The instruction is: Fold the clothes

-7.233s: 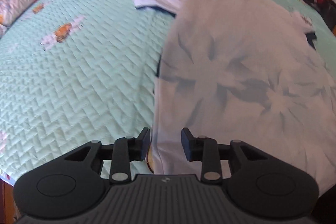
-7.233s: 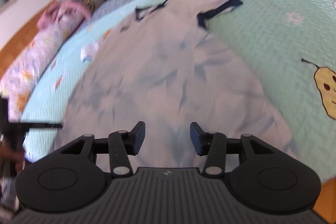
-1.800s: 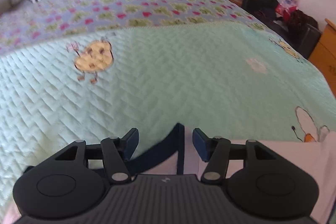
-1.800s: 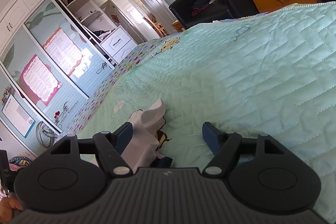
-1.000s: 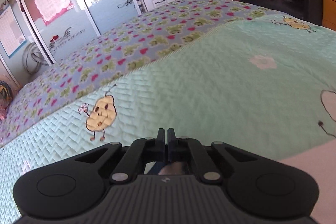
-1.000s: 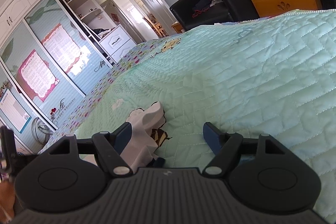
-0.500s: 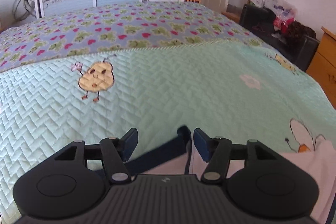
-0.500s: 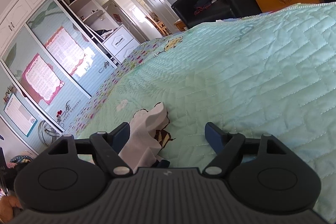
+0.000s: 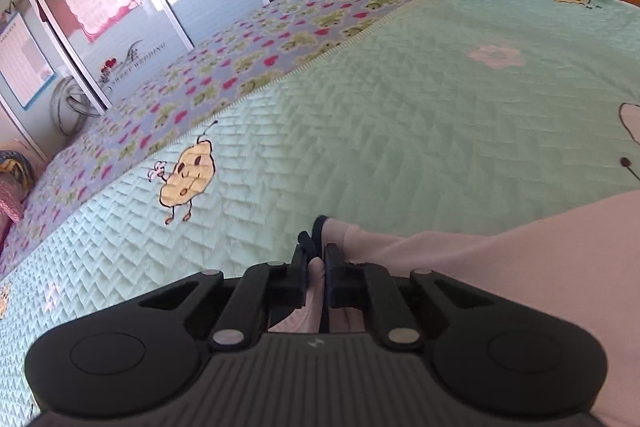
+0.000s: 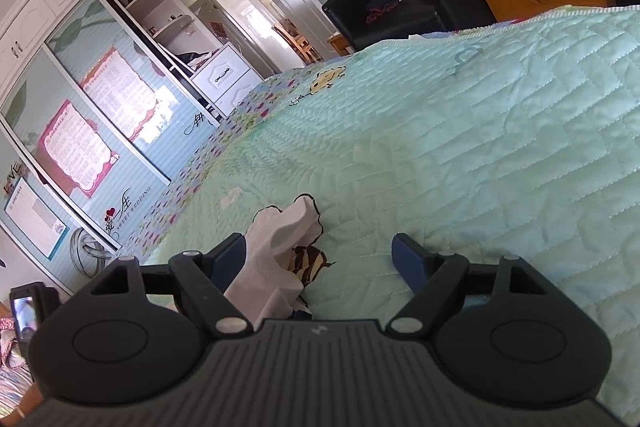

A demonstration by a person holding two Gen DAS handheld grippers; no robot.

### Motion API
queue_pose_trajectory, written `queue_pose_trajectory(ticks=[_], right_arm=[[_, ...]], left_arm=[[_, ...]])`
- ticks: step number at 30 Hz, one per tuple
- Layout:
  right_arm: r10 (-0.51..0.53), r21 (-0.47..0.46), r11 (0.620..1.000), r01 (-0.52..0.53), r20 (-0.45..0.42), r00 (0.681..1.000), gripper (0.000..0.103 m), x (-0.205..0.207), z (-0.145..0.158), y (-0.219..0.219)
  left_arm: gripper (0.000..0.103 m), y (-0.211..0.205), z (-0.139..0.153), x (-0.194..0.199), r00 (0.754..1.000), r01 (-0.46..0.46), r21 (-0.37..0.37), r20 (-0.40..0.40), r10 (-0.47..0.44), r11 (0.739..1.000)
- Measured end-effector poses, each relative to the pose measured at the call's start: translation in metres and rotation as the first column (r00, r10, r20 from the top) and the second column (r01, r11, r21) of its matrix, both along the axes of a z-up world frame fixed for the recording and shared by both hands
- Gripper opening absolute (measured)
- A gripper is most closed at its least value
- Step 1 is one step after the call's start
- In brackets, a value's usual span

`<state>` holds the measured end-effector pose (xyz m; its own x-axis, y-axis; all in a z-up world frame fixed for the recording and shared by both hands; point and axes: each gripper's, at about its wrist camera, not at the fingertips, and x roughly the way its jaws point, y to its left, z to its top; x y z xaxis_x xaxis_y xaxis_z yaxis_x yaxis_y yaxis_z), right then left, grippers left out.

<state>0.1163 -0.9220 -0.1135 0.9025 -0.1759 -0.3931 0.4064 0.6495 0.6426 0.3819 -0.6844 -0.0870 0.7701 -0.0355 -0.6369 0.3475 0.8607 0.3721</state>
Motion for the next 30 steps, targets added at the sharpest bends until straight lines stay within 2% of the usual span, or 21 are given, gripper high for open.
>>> queue_pose_trajectory(ticks=[9,13,16,20,22,23,27,28,30], right_arm=[[0.018,0.036,0.999,-0.018,-0.013,1.0,0.081,-0.001,0.006,-0.006],[0.007,0.042,0.999,-0.008,0.012,1.0,0.081,-0.006,0.01,-0.012],[0.003,0.081,0.997,-0.005,0.03,1.0,0.081,-0.012,0.018,-0.021],[0.099,0.193,0.975,-0.112,0.076,0.992,0.081,-0.021,0.037,-0.041],[0.145,0.215,0.961,-0.173,0.139,0.98,0.082,-0.029,0.044,-0.049],[0.169,0.213,0.957,-0.198,0.145,0.975,0.085,-0.029,0.046,-0.051],[0.237,0.245,0.936,-0.254,0.099,0.966,0.085,-0.015,0.033,-0.052],[0.264,0.266,0.923,-0.278,0.088,0.96,0.085,-0.009,0.027,-0.051],[0.303,0.294,0.906,-0.306,0.055,0.951,0.085,0.004,0.015,-0.047]], left_arm=[[0.008,0.004,-0.005,0.022,0.998,-0.057,0.049,0.011,0.057,0.997],[0.008,0.007,-0.01,0.021,0.998,-0.052,0.067,0.036,0.05,0.996],[0.008,0.011,-0.01,0.025,0.997,-0.065,0.062,0.035,0.062,0.996],[0.008,0.016,-0.009,0.032,0.996,-0.081,0.056,0.035,0.079,0.995],[0.008,0.019,-0.009,0.035,0.996,-0.089,0.053,0.035,0.088,0.995],[0.009,0.02,-0.009,0.036,0.995,-0.095,0.051,0.036,0.093,0.994],[0.008,0.019,-0.01,0.038,0.992,-0.117,0.043,0.046,0.115,0.992],[0.009,0.02,-0.009,0.037,0.992,-0.122,0.028,0.045,0.121,0.992],[0.013,0.027,0.001,0.033,0.99,-0.134,-0.05,0.03,0.135,0.99]])
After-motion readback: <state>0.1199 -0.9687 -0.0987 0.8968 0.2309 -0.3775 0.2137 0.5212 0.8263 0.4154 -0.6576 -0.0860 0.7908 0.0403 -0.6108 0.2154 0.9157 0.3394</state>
